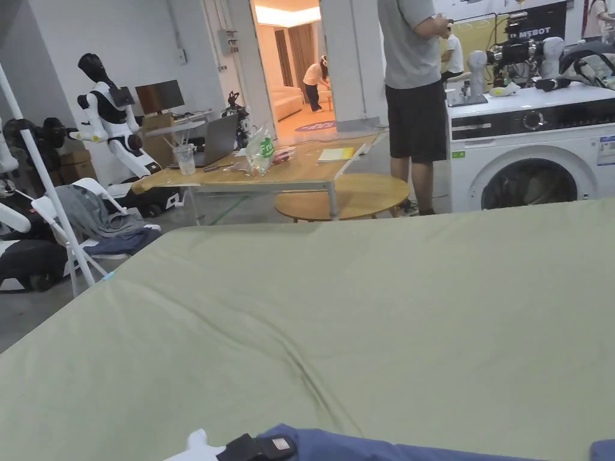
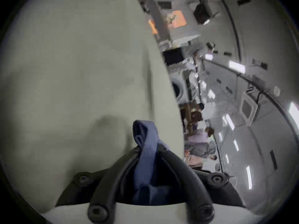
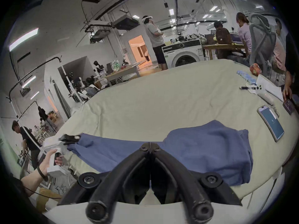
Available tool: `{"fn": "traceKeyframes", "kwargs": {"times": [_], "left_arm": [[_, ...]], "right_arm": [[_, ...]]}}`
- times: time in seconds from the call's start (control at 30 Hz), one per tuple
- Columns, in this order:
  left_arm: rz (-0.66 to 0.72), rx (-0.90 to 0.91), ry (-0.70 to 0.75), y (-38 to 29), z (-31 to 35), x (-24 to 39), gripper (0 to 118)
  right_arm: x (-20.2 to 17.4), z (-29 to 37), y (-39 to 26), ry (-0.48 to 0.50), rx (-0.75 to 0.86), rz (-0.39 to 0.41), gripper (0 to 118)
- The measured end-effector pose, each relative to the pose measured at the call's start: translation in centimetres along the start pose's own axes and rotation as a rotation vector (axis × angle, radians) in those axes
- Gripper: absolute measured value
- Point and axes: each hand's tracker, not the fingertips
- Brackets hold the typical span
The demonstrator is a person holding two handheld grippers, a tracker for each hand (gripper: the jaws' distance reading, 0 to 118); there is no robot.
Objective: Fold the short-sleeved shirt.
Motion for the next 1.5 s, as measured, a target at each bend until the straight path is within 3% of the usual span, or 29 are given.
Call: {"fn": "traceKeyframes", "kwargs": {"times": [0.1, 0.23, 0.3, 0.4, 0.53, 0.63, 0.7, 0.77, 0.8, 0.87, 0.9, 0.97, 1.0, 1.1, 1.2, 1.27, 1.33, 1.37, 1.4, 1.43, 1.5], "left_arm": [[-0.076, 0.044, -0.009, 1.6, 4.3, 3.1, 5], [-0.417, 0.184, 0.169, 2.5, 9.0, 9.2, 5], [-0.524, 0.174, 0.223, 1.7, 9.0, 11.8, 5], [-0.62, 0.114, 0.188, -1.8, 6.7, 14.4, 5], [-0.753, -0.029, 0.226, -8.0, -2.3, 14.5, 5], [-0.668, -0.22, 0.181, -11.8, -7.9, 13.2, 5], [-0.646, -0.237, 0.16, -13.7, -10.1, 12.5, 5], [-0.626, -0.269, 0.141, -14.4, -11.7, 12.4, 5], [-0.6, -0.319, 0.119, -14.3, -12.1, 12.5, 16], [-0.568, -0.336, 0.021, -14.1, -11.5, 12.7, 64], [-0.575, -0.318, -0.024, -13.8, -10.6, 13.0, 70], [-0.591, -0.263, -0.011, -13.5, -9.7, 13.7, 70], [-0.607, -0.221, 0.021, -13.3, -9.4, 13.7, 64], [-0.572, -0.241, 0.084, -13.4, -10.6, 12.8, 1], [-0.525, -0.428, 0.166, -15.4, -14.3, 10.8, 1], [-0.577, -0.53, 0.192, -18.3, -16.1, 9.7, 1], [-0.668, -0.418, 0.191, -19.2, -15.7, 9.6, 1], [-0.611, -0.453, 0.178, -18.1, -15.6, 10.0, 1], [-0.534, -0.491, 0.178, -16.8, -15.5, 10.3, 7], [-0.496, -0.486, 0.15, -15.5, -14.5, 10.5, 29], [-0.533, -0.349, 0.019, -13.3, -10.0, 10.7, 47]], "right_arm": [[0.5, 0.3, 0.4, 0.022, 0.012, -0.021, 0], [0.4, 0.1, 0.5, 0.053, 0.019, -0.048, 0], [0.1, -0.1, 0.6, 0.07, 0.023, -0.057, 0], [-0.7, -0.3, 0.8, 0.107, 0.042, -0.073, 0], [-1.9, 0.1, 1.2, 0.142, 0.041, -0.049, 0], [-1.4, 1.1, 1.0, 0.155, 0.057, 0.026, 0], [-0.6, 1.8, 1.2, 0.081, 0.057, 0.071, 0], [1.0, 2.4, 1.3, 0.03, 0.061, 0.061, 0], [1.8, 2.7, 1.5, 0.039, 0.062, 0.041, 0], [3.2, 3.4, 1.6, 0.04, 0.071, -0.028, 0], [3.7, 3.8, 1.6, 0.036, 0.086, -0.051, 0], [4.6, 4.1, 1.6, 0.033, 0.091, -0.084, 0], [5.0, 4.2, 1.5, 0.028, 0.095, -0.107, 0], [5.3, 4.2, 1.3, 0.035, 0.089, -0.125, 0], [4.6, 4.0, 1.1, 0.035, 0.076, -0.11, 0], [3.9, 4.0, 1.0, 0.041, 0.07, -0.095, 0], [3.3, 3.9, 0.9, 0.051, 0.059, -0.08, 0], [3.0, 3.8, 0.8, 0.053, 0.054, -0.072, 0], [2.8, 3.6, 0.8, 0.055, 0.047, -0.062, 0], [2.7, 3.4, 0.9, 0.057, 0.041, -0.054, 0], [2.4, 3.1, 1.0, 0.061, 0.034, -0.046, 0]]}}
